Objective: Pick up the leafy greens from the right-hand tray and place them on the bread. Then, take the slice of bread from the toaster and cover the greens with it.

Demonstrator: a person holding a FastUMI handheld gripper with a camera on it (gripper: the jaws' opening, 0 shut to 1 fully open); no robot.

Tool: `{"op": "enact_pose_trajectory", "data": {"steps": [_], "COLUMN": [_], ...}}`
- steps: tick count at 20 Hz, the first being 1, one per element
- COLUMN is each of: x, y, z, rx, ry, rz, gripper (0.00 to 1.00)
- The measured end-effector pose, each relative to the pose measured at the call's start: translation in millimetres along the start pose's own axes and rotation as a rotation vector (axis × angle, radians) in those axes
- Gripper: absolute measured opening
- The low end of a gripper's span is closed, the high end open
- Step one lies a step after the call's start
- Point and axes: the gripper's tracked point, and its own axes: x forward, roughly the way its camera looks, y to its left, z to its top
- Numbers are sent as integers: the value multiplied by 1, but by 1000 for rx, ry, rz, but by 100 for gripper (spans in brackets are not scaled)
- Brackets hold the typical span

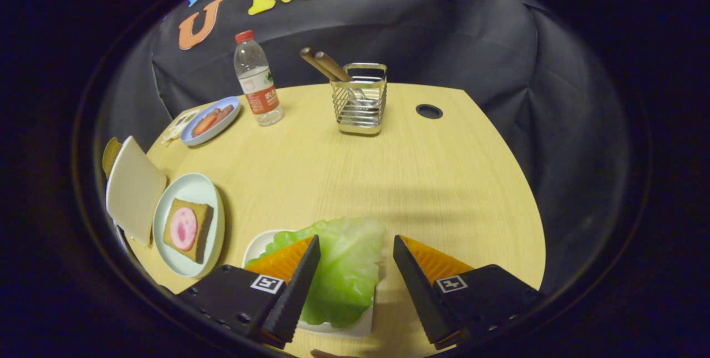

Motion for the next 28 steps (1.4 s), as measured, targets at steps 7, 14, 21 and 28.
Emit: {"op": "enact_pose_trajectory", "data": {"steps": [7, 14, 21, 28], "x": [0, -11, -64, -110], "y": [5, -6, 6, 49], "z": [-7, -9, 13, 25], "rx": [50, 40, 23, 32], "ry": [79, 87, -20, -81], "rz": [-9, -69, -115, -168], "gripper": [40, 1, 1, 1]}}
